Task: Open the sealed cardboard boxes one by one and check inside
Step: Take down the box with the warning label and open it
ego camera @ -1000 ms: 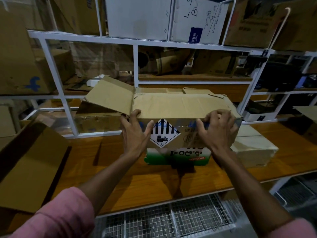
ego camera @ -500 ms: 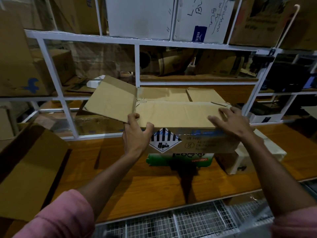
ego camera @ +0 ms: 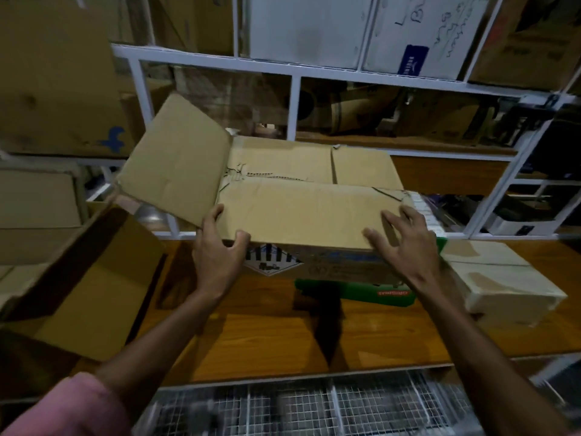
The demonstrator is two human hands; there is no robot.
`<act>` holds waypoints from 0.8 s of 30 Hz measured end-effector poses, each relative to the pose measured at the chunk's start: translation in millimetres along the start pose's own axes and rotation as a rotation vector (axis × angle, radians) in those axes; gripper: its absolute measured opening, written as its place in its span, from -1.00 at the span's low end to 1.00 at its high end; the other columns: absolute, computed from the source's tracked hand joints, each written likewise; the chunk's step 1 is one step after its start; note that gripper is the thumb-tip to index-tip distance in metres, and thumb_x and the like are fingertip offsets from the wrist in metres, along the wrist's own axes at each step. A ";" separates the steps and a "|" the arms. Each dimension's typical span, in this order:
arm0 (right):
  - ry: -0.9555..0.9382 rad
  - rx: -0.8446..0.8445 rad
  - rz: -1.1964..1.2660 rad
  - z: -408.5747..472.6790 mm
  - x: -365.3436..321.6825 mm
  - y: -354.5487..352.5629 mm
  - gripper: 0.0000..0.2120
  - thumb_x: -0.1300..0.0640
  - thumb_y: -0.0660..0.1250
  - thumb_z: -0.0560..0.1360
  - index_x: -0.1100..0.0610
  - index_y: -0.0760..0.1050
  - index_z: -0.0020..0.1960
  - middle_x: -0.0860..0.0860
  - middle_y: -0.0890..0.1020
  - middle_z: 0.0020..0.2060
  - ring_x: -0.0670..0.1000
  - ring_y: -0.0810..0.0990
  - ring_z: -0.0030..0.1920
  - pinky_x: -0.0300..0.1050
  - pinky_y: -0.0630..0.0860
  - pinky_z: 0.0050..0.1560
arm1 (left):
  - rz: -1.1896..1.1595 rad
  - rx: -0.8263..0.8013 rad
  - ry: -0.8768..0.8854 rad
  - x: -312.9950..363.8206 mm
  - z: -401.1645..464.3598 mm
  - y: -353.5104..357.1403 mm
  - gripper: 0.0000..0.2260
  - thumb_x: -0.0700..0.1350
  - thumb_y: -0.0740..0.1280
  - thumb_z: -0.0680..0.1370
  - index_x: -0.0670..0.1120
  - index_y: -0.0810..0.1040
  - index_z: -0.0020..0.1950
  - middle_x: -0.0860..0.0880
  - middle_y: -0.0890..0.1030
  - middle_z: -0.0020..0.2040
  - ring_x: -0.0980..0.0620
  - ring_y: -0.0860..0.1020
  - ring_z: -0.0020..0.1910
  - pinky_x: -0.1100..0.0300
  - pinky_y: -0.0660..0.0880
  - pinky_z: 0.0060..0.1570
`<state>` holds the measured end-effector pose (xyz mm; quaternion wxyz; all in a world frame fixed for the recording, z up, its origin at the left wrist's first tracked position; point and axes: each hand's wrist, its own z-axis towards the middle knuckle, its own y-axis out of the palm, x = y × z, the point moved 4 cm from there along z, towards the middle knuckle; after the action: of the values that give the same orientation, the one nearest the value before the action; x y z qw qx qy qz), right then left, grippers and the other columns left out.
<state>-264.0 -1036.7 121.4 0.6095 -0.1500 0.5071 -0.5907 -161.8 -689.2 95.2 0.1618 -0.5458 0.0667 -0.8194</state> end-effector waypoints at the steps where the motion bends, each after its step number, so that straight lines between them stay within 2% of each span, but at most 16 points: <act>1: -0.017 0.002 0.004 -4.1 -14.7 7.9 -0.20 -0.54 0.12 0.42 -0.08 0.44 0.47 0.04 0.29 0.53 0.28 0.34 0.44 0.31 0.41 0.31 | 0.000 0.018 0.003 -6.2 -0.5 -16.4 -0.43 0.01 0.36 0.54 0.05 0.29 0.53 -0.07 0.42 0.44 -0.11 0.43 0.35 -0.19 0.50 0.26; 3: -0.039 -0.003 -0.007 -14.8 -44.0 24.5 -0.20 -0.54 0.11 0.42 -0.07 0.44 0.47 0.04 0.29 0.53 0.29 0.34 0.44 0.32 0.41 0.30 | 0.017 0.052 -0.020 -24.0 -2.2 -49.7 -0.44 -0.12 0.38 0.58 -0.02 0.29 0.56 -0.10 0.41 0.46 -0.06 0.40 0.37 -0.02 0.46 0.27; 7: -0.080 -0.030 -0.047 -42.8 -97.7 57.3 -0.19 -0.54 0.07 0.42 -0.05 0.47 0.45 0.06 0.30 0.53 0.29 0.38 0.40 0.27 0.40 0.29 | 0.039 0.063 -0.083 -66.0 -14.1 -106.9 -0.41 -0.10 0.37 0.59 0.02 0.24 0.58 -0.11 0.38 0.48 0.02 0.36 0.32 0.16 0.44 0.11; 10: -0.080 -0.015 -0.071 -62.6 -124.1 70.3 -0.22 -0.51 0.11 0.43 -0.04 0.49 0.43 0.05 0.31 0.52 0.28 0.40 0.38 0.30 0.42 0.27 | 0.036 0.063 -0.104 -89.6 -25.9 -134.6 -0.42 -0.13 0.36 0.60 -0.01 0.24 0.59 -0.12 0.38 0.47 0.10 0.32 0.28 0.31 0.34 0.02; 13: -0.080 -0.020 -0.074 -78.4 -140.4 78.7 -0.19 -0.52 0.08 0.43 0.00 0.50 0.42 0.09 0.33 0.51 0.26 0.40 0.40 0.29 0.41 0.30 | 0.029 0.053 -0.109 -102.7 -28.3 -152.9 -0.42 -0.13 0.36 0.60 -0.01 0.24 0.59 -0.13 0.39 0.48 0.09 0.32 0.28 0.15 0.37 0.13; 15: -0.081 -0.031 -0.077 -88.2 -146.7 86.1 -0.19 -0.52 0.06 0.43 0.01 0.50 0.42 0.11 0.34 0.50 0.24 0.39 0.42 0.32 0.40 0.32 | 0.033 0.046 -0.114 -112.8 -26.4 -162.3 -0.42 -0.12 0.37 0.60 -0.01 0.25 0.59 -0.14 0.40 0.46 0.07 0.34 0.27 0.09 0.38 0.14; 20: -0.050 -0.092 -0.080 -106.3 -146.6 110.9 -0.19 -0.52 0.07 0.43 -0.01 0.48 0.44 0.11 0.34 0.51 0.22 0.36 0.45 0.32 0.35 0.37 | 0.048 -0.015 -0.162 -145.0 -32.9 -169.7 -0.40 -0.06 0.36 0.60 0.06 0.22 0.60 -0.17 0.40 0.44 -0.16 0.42 0.32 -0.11 0.51 0.18; 24: -0.006 -0.178 -0.043 -119.2 -129.0 135.0 -0.20 -0.52 0.08 0.43 -0.02 0.48 0.44 0.12 0.33 0.52 0.21 0.35 0.46 0.35 0.35 0.37 | 0.100 -0.098 -0.190 -163.0 -44.5 -159.0 -0.40 0.00 0.33 0.62 0.01 0.17 0.62 -0.17 0.39 0.42 -0.03 0.40 0.22 0.06 0.41 0.07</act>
<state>-254.8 -839.8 20.2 0.5823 -0.2161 0.5526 -0.5558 -175.8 -487.9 -19.2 0.1811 -0.6244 0.1179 -0.7506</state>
